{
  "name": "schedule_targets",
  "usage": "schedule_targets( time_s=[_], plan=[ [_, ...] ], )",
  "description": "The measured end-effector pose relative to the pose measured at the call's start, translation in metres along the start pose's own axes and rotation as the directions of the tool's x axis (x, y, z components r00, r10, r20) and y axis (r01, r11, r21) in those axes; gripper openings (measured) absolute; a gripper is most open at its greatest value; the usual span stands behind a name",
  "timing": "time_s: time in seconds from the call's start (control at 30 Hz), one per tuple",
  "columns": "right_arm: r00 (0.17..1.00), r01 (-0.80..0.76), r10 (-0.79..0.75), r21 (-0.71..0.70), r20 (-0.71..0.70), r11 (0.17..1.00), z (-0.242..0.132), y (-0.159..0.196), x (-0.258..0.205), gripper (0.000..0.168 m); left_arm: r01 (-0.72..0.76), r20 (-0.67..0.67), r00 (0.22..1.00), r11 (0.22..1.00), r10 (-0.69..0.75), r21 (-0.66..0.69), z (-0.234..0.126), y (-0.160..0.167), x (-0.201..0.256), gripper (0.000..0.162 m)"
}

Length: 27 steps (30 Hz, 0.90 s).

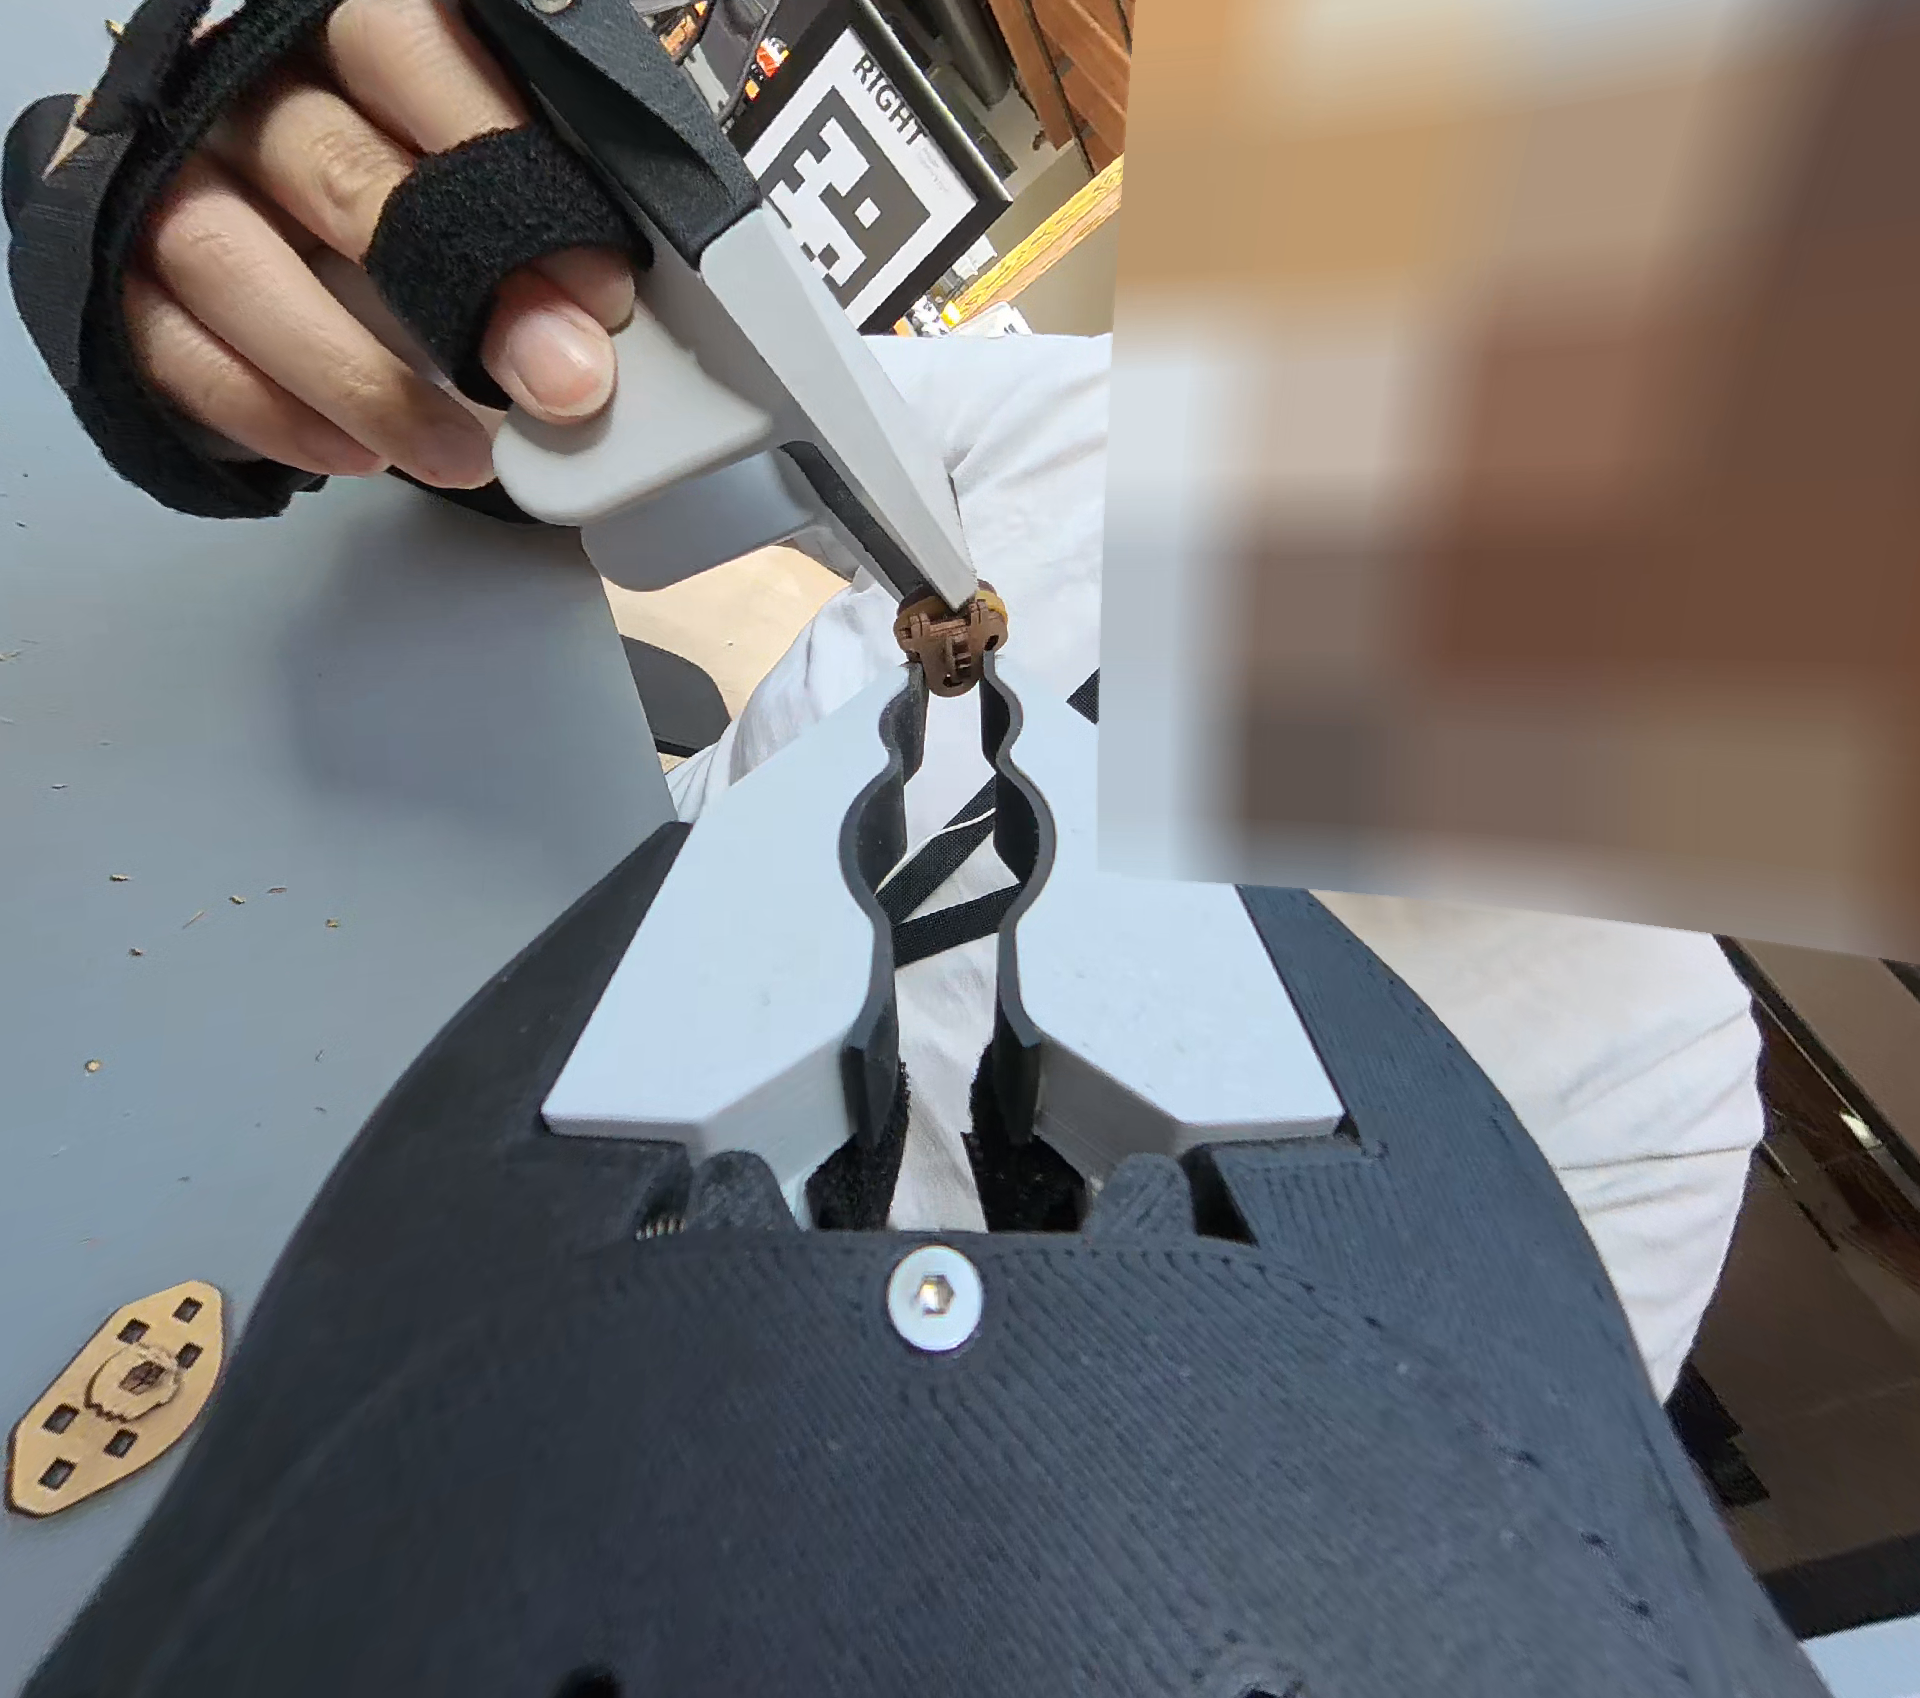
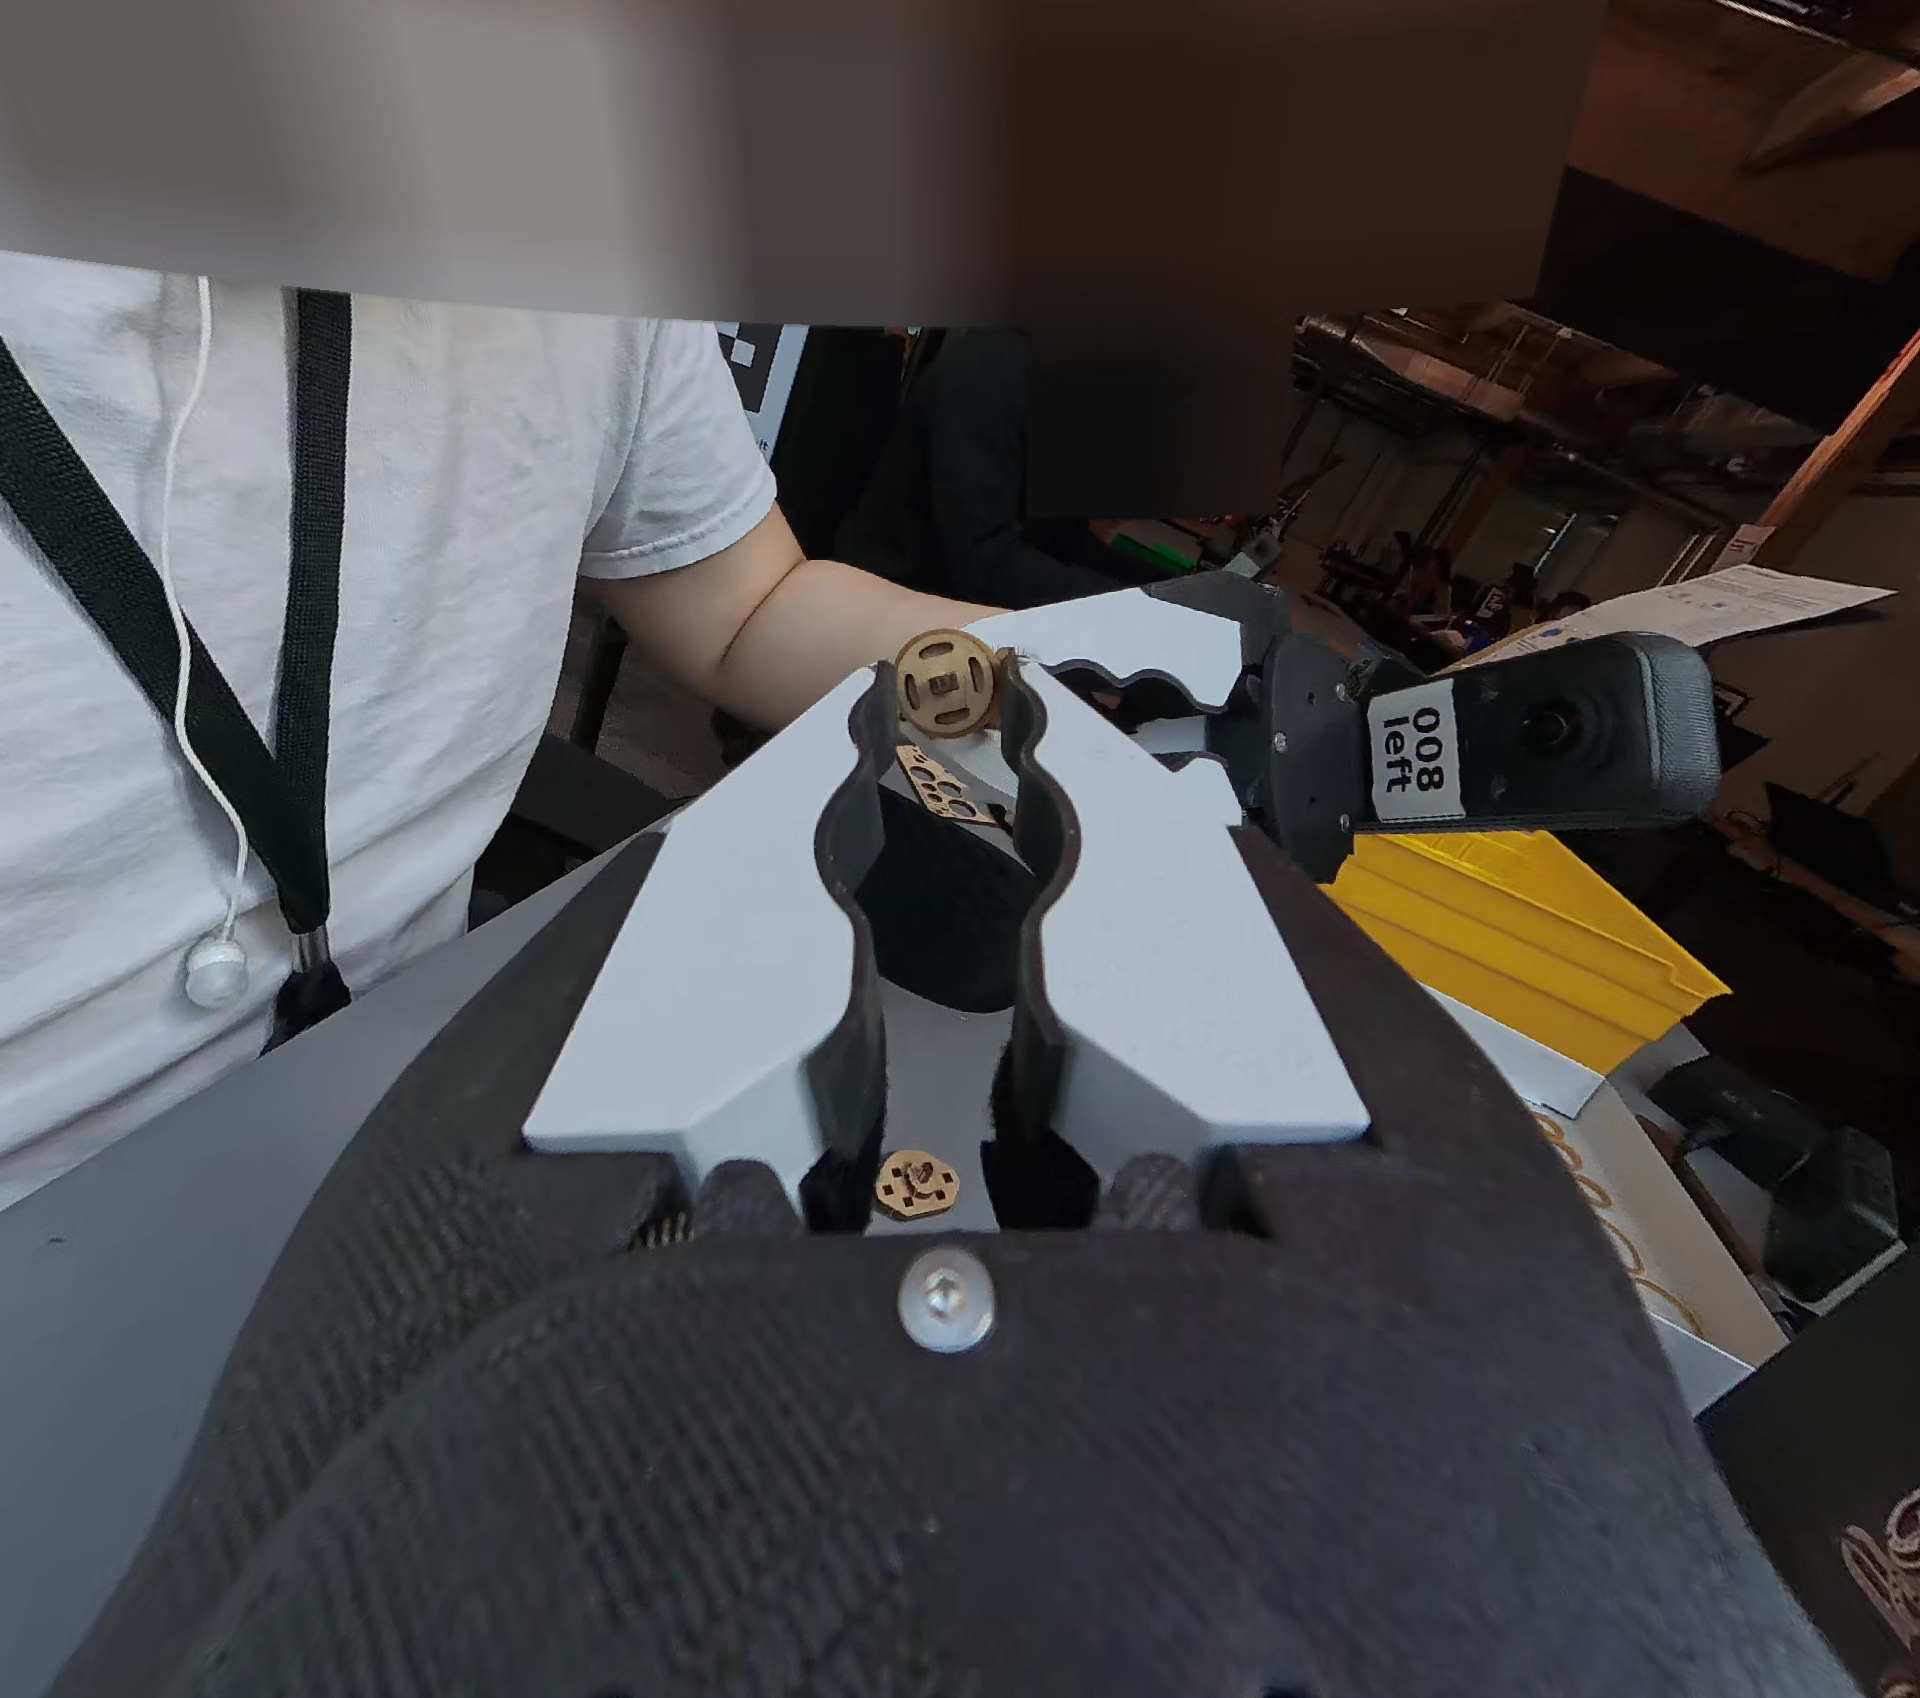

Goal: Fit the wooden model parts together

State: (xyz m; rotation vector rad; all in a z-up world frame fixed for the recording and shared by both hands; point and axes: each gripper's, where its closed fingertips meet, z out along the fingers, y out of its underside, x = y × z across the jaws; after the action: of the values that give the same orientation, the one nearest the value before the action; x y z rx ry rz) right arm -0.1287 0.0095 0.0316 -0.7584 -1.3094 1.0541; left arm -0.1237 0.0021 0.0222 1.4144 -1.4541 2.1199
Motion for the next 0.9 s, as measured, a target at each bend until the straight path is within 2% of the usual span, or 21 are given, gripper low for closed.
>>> schedule_targets(
  time_s=[0.03,0.23,0.5,0.57,0.67,0.77,0.9],
  plan=[
    [1.000,0.001,-0.001,-0.005,0.004,1.000,0.000,0.000,-0.001,0.020,-0.005,0.013,1.000,1.000,0.005,-0.010,0.001,0.001,0.000,0.007],
    [1.000,-0.016,0.016,-0.007,0.023,1.000,-0.002,-0.005,-0.006,0.020,-0.067,-0.003,0.998,0.997,0.067,0.029,0.007,0.000,0.002,0.007],
    [0.999,-0.023,0.025,-0.076,0.025,0.997,-0.007,0.001,-0.009,0.019,-0.164,0.071,0.985,0.977,0.156,0.139,0.000,-0.003,-0.007,0.007],
    [0.995,-0.092,0.099,-0.164,0.034,0.982,-0.013,0.019,-0.010,0.019,-0.174,0.142,0.978,0.971,0.152,0.164,-0.007,0.000,-0.017,0.007],
    [0.976,-0.207,0.214,-0.417,-0.030,0.885,-0.029,0.081,-0.011,0.020,-0.192,0.253,0.956,0.967,0.146,0.165,-0.015,0.011,-0.031,0.007],
    [0.950,-0.283,0.307,-0.549,-0.051,0.786,-0.034,0.128,-0.023,0.020,-0.188,0.136,0.977,0.959,0.162,0.212,-0.013,0.018,-0.010,0.007],
    [0.932,-0.315,0.359,-0.588,-0.045,0.745,-0.031,0.151,-0.030,0.020,-0.197,-0.018,0.979,0.962,0.204,0.189,-0.010,0.032,0.014,0.007]
  ],
)
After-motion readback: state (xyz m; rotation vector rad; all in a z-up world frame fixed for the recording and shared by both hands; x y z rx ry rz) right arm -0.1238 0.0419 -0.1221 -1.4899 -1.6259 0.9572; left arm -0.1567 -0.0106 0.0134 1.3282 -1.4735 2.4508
